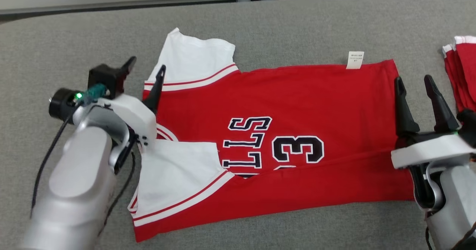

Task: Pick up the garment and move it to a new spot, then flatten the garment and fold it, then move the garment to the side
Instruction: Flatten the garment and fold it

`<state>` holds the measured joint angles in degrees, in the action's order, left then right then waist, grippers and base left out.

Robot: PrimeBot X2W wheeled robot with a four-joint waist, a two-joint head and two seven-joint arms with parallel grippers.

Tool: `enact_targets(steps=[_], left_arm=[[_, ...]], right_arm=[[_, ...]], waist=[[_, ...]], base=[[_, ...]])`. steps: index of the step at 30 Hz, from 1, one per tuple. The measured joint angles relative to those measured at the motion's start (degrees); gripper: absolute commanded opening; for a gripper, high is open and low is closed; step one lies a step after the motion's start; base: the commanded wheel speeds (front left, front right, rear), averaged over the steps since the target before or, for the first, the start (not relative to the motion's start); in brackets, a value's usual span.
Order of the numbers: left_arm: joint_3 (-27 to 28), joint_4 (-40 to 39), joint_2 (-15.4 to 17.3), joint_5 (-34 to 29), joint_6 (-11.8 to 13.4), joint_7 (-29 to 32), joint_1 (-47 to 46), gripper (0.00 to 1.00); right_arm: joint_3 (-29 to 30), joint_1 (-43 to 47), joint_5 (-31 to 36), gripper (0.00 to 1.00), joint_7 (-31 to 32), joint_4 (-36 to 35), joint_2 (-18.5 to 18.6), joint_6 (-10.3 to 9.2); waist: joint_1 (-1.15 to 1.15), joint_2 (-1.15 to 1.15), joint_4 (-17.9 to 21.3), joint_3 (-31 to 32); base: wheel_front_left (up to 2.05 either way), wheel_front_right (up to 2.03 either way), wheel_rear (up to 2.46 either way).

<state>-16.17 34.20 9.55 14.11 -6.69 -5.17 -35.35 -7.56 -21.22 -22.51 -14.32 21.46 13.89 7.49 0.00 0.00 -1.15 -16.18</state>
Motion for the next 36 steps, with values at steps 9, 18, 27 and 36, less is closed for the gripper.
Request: enact_targets(steps=[9,18,27,36], left_arm=[[-13.4,8.2,9.2,5.6,-0.8,14.3,-21.7,1.0],[-27.9,11.1,16.8,16.1,-0.7,21.7,-31.3,1.0],[-34.3,13.2,18.4,21.4,-0.7,19.9,-35.1,1.0],[-37.1,17.7,17.6,24.0,-0.7,18.8,-37.9,1.0]], right_arm=[[-3.6,-10.5,1.5,1.0,1.5,0.6,-0.6,0.0],[-4.4,-15.0,1.6,1.0,0.6,3.2,-2.1,0.01],[-5.2,-15.6,1.5,1.0,-0.2,4.3,-2.5,0.01],[-3.9,-16.3,1.5,1.0,-0.4,4.2,-3.3,0.0]], waist=[[0.0,0.0,4.5,-8.7],[0.0,0.0,9.3,-14.3],[0.0,0.0,10.8,-15.6],[0.0,0.0,11.6,-17.2]], base=[[0.0,0.0,0.0],[0.0,0.0,0.0],[0.0,0.0,0.0],[0.0,0.0,0.0]])
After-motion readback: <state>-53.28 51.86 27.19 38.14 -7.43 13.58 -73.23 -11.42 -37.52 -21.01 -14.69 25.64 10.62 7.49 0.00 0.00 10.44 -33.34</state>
